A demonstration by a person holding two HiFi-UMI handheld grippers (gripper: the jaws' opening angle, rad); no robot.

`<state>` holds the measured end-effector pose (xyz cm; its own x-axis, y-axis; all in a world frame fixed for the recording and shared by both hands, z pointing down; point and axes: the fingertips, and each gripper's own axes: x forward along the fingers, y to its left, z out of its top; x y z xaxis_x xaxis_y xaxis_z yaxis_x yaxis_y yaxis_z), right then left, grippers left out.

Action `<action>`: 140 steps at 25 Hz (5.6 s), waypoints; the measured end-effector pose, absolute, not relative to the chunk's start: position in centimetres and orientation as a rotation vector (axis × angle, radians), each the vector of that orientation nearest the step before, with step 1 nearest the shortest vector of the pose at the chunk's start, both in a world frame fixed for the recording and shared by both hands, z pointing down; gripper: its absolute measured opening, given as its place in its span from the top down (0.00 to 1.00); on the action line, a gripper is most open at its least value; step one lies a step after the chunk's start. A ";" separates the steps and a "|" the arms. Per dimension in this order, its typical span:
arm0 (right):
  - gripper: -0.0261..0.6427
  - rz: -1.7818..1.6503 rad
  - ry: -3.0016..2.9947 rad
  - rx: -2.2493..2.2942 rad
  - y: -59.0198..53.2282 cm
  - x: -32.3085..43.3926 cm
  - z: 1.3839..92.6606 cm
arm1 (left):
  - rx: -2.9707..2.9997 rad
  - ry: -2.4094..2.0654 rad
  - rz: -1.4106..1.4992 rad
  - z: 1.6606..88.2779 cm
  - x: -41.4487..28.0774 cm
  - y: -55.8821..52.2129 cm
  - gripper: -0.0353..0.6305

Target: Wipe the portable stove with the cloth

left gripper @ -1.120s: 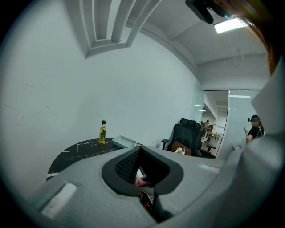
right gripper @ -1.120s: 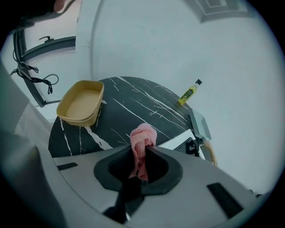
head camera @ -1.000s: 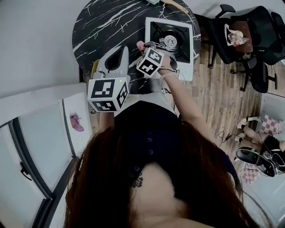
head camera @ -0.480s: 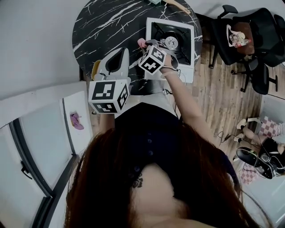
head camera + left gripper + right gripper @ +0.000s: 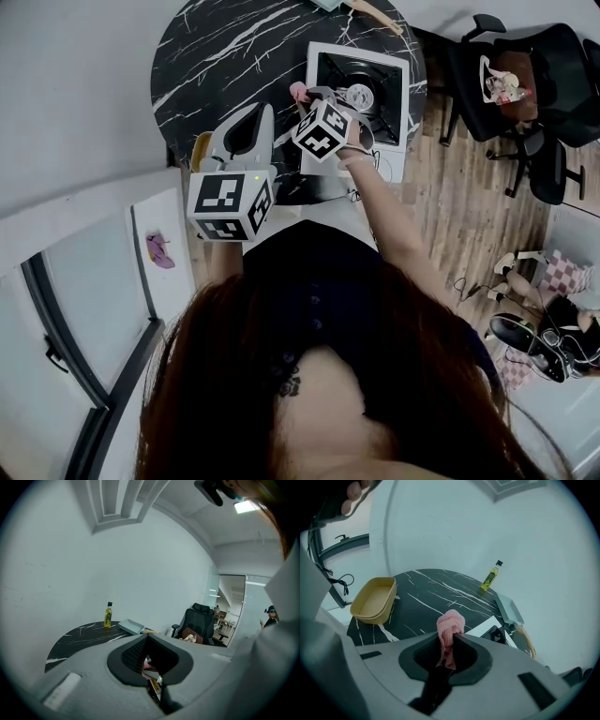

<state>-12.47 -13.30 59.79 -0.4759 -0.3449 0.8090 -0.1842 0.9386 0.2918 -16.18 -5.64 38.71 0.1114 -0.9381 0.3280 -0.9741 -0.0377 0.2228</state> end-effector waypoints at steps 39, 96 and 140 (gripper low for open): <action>0.87 -0.468 -2.015 0.308 -20.4 -13.2 59.2 | 1.913 -1.911 0.169 38.6 -14.6 -12.2 0.93; 0.86 -0.082 -2.359 0.659 -28.1 -15.2 53.7 | 1.886 -1.833 0.253 41.2 -16.0 -15.1 0.93; 0.87 0.103 -2.514 1.320 -14.7 -1.3 39.9 | 2.260 -1.720 0.216 36.0 -13.2 -6.1 0.93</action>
<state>-1.32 -14.74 39.95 -0.5331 -0.7931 0.2946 -0.8146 0.5752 0.0745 -13.17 -6.05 36.02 0.2748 -0.9159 0.2925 -0.9598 -0.2434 0.1397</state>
